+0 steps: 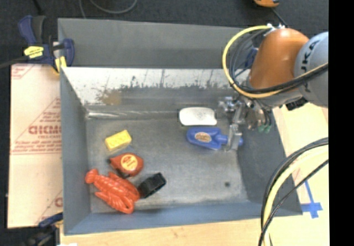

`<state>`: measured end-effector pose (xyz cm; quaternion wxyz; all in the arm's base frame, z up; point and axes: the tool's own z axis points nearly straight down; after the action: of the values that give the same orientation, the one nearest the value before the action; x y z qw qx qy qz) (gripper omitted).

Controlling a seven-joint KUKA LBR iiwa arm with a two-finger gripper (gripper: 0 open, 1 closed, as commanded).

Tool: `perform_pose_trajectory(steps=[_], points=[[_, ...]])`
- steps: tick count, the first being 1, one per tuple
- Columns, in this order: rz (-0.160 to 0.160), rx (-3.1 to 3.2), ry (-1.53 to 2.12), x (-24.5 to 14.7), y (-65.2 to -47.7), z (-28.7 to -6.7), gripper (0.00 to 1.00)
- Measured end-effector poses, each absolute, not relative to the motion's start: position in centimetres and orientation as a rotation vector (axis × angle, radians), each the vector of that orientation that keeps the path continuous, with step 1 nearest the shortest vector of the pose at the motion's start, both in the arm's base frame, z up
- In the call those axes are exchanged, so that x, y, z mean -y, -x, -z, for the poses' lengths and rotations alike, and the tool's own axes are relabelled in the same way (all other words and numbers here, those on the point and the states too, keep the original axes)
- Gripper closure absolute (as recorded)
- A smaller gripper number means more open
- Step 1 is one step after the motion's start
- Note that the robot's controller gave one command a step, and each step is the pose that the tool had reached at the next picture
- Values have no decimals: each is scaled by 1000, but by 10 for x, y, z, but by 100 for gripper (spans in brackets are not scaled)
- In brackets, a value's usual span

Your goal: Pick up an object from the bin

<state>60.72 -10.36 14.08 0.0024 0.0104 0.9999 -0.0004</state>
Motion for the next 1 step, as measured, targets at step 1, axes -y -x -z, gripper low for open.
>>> perform_pose_trajectory(steps=[1], points=[[-1,-3137,-160,97,-602,-134,0]])
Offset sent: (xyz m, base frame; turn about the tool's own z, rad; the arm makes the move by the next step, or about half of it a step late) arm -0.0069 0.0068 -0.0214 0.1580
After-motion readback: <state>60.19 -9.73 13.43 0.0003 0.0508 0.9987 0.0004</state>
